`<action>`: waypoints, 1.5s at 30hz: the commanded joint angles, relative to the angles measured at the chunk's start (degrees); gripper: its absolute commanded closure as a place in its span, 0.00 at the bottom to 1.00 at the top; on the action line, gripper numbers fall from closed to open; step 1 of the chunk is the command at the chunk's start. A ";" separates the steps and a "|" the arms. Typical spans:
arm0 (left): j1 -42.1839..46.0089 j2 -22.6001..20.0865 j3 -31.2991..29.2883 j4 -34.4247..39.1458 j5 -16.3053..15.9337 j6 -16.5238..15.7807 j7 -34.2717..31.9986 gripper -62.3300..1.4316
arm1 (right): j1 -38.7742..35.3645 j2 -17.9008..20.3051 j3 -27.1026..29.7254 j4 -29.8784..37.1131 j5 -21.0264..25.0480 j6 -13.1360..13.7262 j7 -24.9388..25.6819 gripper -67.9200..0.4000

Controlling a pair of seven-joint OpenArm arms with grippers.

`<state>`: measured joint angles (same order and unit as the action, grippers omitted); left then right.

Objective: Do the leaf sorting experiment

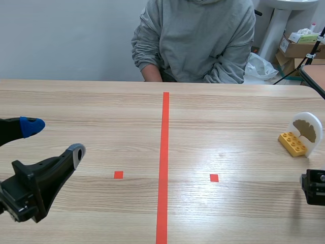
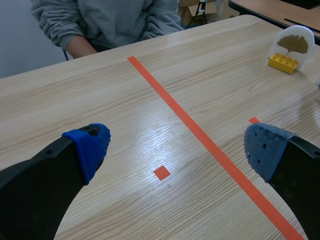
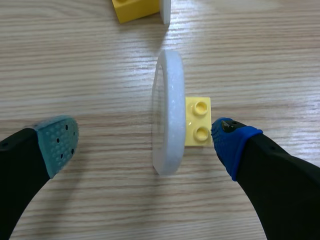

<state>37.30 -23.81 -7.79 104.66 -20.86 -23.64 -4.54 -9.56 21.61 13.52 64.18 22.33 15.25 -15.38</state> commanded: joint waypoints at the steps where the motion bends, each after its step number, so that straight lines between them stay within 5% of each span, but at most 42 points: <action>1: 0.13 0.28 -0.04 0.59 -0.59 -0.09 -0.76 0.08 | 0.22 1.73 1.55 3.06 0.48 -0.09 -0.15 0.15; 5: 0.13 0.28 -0.04 0.59 -0.59 -0.09 -0.74 0.08 | -2.56 3.63 3.72 8.28 0.92 0.87 -1.75 0.07; 18: 0.13 0.28 -0.04 0.59 -0.59 -0.09 -0.74 0.08 | -12.87 10.56 8.50 29.27 15.74 18.60 -8.39 0.07; 23: 0.11 0.28 -0.04 0.59 -0.59 -0.09 -0.79 0.08 | -14.45 11.43 9.79 31.45 24.52 27.19 -9.29 0.07; 32: 0.11 0.28 -0.04 0.59 -0.57 -0.07 -0.79 0.08 | -14.45 12.68 9.66 34.32 33.64 27.47 -14.38 0.06; 39: 0.09 0.26 -0.04 0.59 -0.26 -0.04 3.61 0.08 | -14.58 13.97 6.86 39.71 33.90 27.47 -16.13 0.06; 45: -0.04 0.24 -0.07 0.59 3.34 -0.17 6.14 0.08 | -14.78 13.92 3.23 40.02 35.39 27.47 -17.70 0.06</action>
<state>37.28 -23.81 -7.79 104.66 -17.26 -23.64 2.48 -24.49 34.94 16.25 104.42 56.93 42.28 -33.71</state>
